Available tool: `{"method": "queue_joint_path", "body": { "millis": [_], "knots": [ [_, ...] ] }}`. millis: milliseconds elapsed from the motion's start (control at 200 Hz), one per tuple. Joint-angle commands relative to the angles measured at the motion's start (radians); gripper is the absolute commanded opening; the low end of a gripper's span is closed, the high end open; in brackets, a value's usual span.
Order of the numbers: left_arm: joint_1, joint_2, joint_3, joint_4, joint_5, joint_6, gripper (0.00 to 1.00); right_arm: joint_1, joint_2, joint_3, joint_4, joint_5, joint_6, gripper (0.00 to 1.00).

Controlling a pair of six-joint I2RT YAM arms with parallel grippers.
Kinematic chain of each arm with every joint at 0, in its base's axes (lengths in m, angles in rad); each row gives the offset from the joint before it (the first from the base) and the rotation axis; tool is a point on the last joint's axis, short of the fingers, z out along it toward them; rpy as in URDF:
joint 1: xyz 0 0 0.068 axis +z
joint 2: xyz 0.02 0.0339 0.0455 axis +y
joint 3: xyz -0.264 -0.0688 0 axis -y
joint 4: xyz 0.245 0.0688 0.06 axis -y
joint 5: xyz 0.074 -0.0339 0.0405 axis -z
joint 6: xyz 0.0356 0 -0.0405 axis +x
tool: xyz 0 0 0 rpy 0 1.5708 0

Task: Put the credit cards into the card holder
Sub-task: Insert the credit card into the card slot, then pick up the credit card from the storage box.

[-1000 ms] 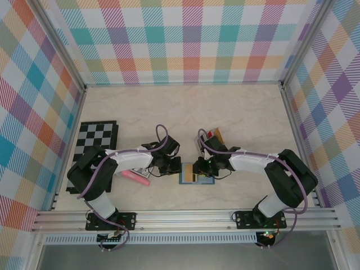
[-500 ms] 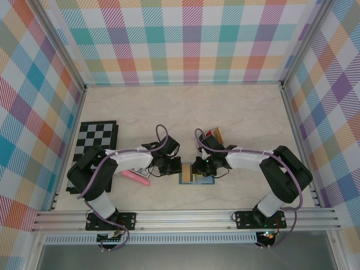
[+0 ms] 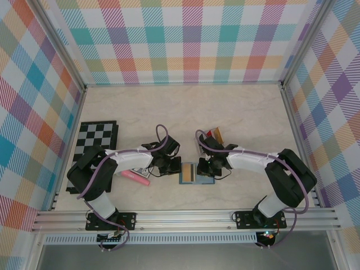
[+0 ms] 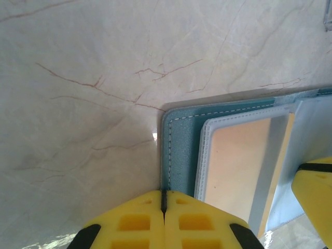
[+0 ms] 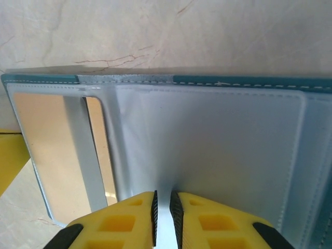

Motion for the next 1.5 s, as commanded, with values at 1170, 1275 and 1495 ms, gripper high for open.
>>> {"method": "queue_joint_path", "body": {
  "millis": [1170,1275,1495],
  "knots": [
    [0.072,0.09,0.369,-0.093,-0.026,-0.03,0.54,-0.202,0.089,0.566,-0.429,0.258,-0.405,0.4],
    [0.081,0.185,0.465,-0.096,-0.005,-0.041,0.56,-0.202,0.13,0.593,-0.44,0.282,-0.392,0.35],
    [0.096,0.321,0.575,-0.072,0.055,-0.073,0.57,-0.203,0.166,0.59,-0.428,0.287,-0.372,0.34]
  ]
}}
